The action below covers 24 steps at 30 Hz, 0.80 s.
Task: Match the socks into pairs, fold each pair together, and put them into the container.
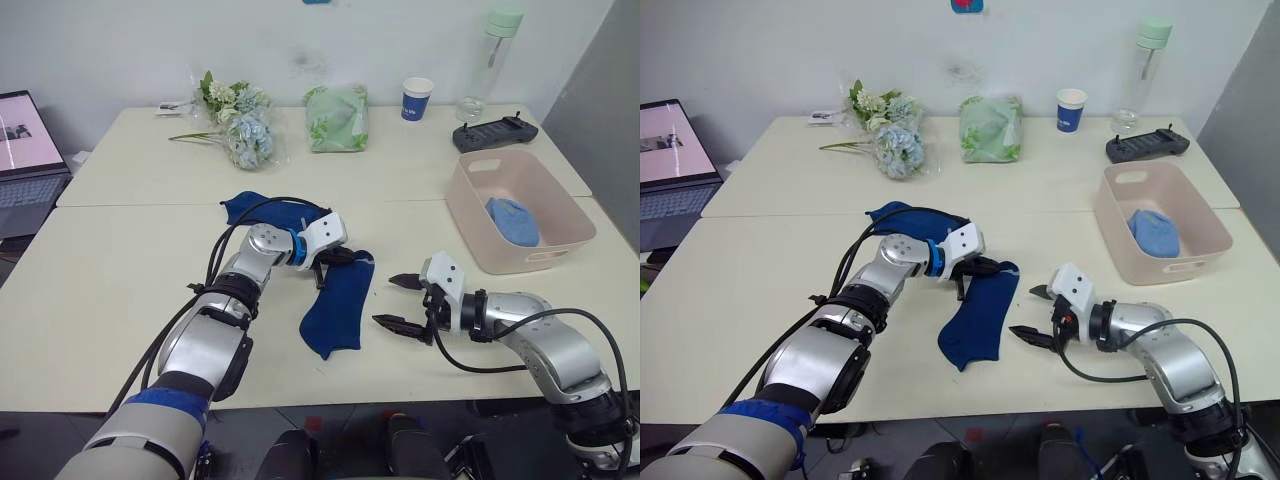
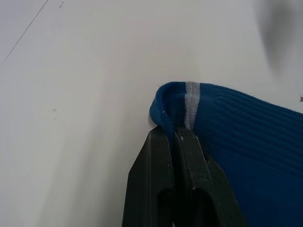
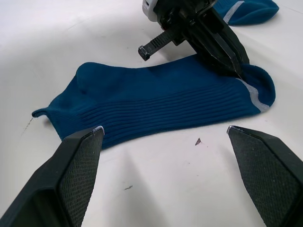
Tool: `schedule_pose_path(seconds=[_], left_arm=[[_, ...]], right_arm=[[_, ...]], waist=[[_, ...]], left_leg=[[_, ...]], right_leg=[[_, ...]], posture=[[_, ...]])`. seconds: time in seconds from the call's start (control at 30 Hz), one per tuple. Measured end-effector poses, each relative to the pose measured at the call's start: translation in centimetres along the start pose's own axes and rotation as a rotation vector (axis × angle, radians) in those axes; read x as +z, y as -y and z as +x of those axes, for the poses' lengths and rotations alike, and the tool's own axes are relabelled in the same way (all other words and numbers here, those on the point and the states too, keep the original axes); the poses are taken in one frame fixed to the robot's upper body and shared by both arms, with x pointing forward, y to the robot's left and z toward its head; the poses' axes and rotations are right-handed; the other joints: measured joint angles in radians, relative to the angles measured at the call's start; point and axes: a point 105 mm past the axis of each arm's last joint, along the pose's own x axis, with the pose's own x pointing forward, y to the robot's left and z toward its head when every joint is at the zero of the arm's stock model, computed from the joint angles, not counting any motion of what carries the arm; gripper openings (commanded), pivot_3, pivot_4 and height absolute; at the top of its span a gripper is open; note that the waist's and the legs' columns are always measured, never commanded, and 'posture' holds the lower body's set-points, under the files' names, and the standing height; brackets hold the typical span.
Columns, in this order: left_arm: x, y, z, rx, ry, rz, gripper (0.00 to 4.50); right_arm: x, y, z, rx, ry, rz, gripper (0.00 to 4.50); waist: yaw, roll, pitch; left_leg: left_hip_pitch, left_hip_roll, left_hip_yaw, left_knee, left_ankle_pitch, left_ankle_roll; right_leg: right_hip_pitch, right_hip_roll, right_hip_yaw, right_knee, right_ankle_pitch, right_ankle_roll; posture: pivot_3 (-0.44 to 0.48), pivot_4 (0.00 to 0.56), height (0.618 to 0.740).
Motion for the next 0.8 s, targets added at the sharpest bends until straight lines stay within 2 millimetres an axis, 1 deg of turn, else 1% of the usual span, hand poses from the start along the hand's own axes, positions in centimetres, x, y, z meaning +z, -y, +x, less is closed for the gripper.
schedule_pose_path(seconds=[0.2,0.3,0.4,0.47,0.53,0.57,0.63,0.67,0.7,0.8], left_arm=[[-1.1,-1.2,-1.6,0.103,0.026,-0.151,0.04],[-2.6,-1.0,-3.5,0.213,0.057,-0.275,0.04],[-3.9,0.3,-5.7,0.352,0.071,-0.398,0.04],[-4.7,1.8,-7.7,0.503,0.065,-0.476,0.04],[-5.3,2.5,-9.3,0.619,0.032,-0.514,0.04],[-6.1,3.4,-10.6,0.699,0.01,-0.543,0.04],[-6.8,5.9,-12.5,0.816,0.002,-0.592,0.04],[-6.9,7.0,-12.9,0.847,-0.001,-0.616,0.04],[-7.0,7.6,-13.2,0.865,-0.006,-0.633,0.04],[-7.0,8.2,-13.4,0.907,-0.019,-0.675,0.04]], right_arm=[[0.1,0.2,0.1,-0.001,0.004,0.002,4.5],[0.4,0.6,0.3,-0.001,0.011,-0.005,4.5],[0.5,0.7,0.4,0.005,0.016,-0.01,4.5],[0.3,0.6,0.5,0.019,0.01,-0.003,4.5],[0.2,0.5,0.6,0.037,0.01,-0.006,4.5],[0.2,0.3,0.6,0.053,0.008,-0.019,4.5],[-0.5,-0.2,0.5,0.099,-0.03,-0.043,4.5],[-0.9,-0.3,0.5,0.12,-0.048,-0.041,4.5],[-1.1,-0.6,0.6,0.137,-0.053,-0.037,4.5],[-0.9,-1.8,1.6,0.216,-0.045,-0.04,4.5]], waist=[[-0.002,0.0,0.0],[-0.013,0.0,0.0],[-0.023,0.001,-0.001],[-0.028,0.001,-0.001],[-0.024,0.001,-0.001],[-0.024,0.001,-0.002],[-0.023,0.002,-0.002],[-0.016,0.001,-0.002],[-0.011,0.001,-0.002],[0.005,0.001,-0.002]], left_leg=[[0.0,0.0,0.0,0.0,0.0,0.0],[0.0,0.004,0.0,-0.001,0.0,0.0],[0.0,0.006,-0.001,-0.001,0.0,0.0],[0.001,0.007,-0.002,-0.002,0.0,0.0],[0.001,0.007,-0.003,-0.001,0.0,0.0],[0.002,0.007,-0.002,-0.001,0.0,0.0],[0.002,0.007,-0.001,-0.002,0.0,0.0],[0.002,0.007,-0.002,-0.002,0.0,0.0],[0.002,0.007,-0.002,-0.002,0.0,0.0],[0.004,0.005,-0.002,-0.001,0.0,0.0]], right_leg=[[0.0,0.0,0.0,0.0,0.0,0.0],[-0.002,0.001,0.001,0.001,0.0,0.0],[-0.002,0.001,0.003,0.001,0.0,0.0],[-0.003,0.001,0.004,0.001,0.0,0.0],[-0.002,0.001,0.004,0.002,0.0,0.0],[-0.001,0.001,0.004,0.002,0.0,0.0],[-0.001,0.0,0.005,0.0,0.0,0.0],[-0.001,0.0,0.004,-0.001,0.0,0.0],[-0.001,0.0,0.004,0.0,0.0,0.0],[0.002,0.0,0.003,0.0,0.001,-0.001]], posture=[[0.0,0.15,0.74],[0.0,0.15,0.74],[0.0,0.15,0.74],[0.0,0.15,0.74],[0.0,0.15,0.74],[0.0,0.15,0.74],[0.0,0.15,0.74],[0.0,0.15,0.74],[0.0,0.15,0.74],[0.0,0.15,0.74]])
